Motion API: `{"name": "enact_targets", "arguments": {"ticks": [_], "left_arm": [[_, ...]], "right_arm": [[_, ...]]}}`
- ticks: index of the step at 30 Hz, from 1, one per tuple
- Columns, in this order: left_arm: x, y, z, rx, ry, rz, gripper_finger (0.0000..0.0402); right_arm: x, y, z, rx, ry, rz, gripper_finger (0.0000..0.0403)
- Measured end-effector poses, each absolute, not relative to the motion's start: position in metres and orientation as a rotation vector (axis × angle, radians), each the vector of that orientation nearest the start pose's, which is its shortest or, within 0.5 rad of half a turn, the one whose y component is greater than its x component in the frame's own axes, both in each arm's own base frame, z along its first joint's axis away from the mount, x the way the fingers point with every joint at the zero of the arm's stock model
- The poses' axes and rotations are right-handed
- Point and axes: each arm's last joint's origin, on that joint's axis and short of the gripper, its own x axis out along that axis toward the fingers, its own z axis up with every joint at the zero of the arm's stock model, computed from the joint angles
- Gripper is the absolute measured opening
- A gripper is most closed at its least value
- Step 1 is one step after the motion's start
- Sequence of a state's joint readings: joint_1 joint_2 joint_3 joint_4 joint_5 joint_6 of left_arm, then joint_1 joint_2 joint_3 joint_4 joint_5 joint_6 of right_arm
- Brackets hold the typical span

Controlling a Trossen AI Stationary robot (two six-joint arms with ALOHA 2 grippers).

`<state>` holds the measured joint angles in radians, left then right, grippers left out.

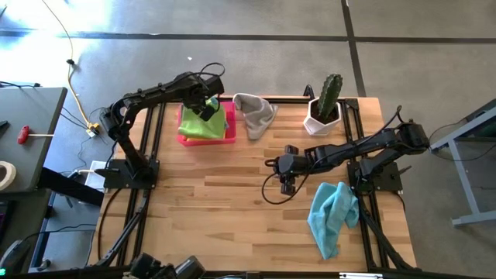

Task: Fold microfiber towels
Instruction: Put the green towel into the bin, then fold the blue towel on the table

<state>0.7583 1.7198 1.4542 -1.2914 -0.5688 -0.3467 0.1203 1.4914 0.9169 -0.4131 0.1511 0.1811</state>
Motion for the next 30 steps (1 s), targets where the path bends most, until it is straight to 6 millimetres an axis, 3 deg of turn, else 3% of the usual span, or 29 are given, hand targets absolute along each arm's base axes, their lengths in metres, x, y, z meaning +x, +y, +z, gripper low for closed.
{"name": "enact_targets", "arguments": {"ticks": [5,10,19,30], "left_arm": [[0.231,0.216,0.264,-0.626,1.383,1.078,0.016],[0.263,0.183,0.255,-0.619,1.363,0.806,0.0159],[0.323,0.089,0.256,-0.374,1.266,0.501,0.0159],[0.349,-0.028,0.261,-0.252,1.132,0.231,0.0159]], "right_arm": [[0.28,0.027,0.199,0.034,1.059,-0.218,0.0137],[0.258,0.033,0.191,0.174,1.282,-0.29,0.0137],[0.226,0.076,0.188,0.498,1.573,-0.345,0.0137],[0.196,0.133,0.188,0.729,1.71,-0.467,0.0137]]}}
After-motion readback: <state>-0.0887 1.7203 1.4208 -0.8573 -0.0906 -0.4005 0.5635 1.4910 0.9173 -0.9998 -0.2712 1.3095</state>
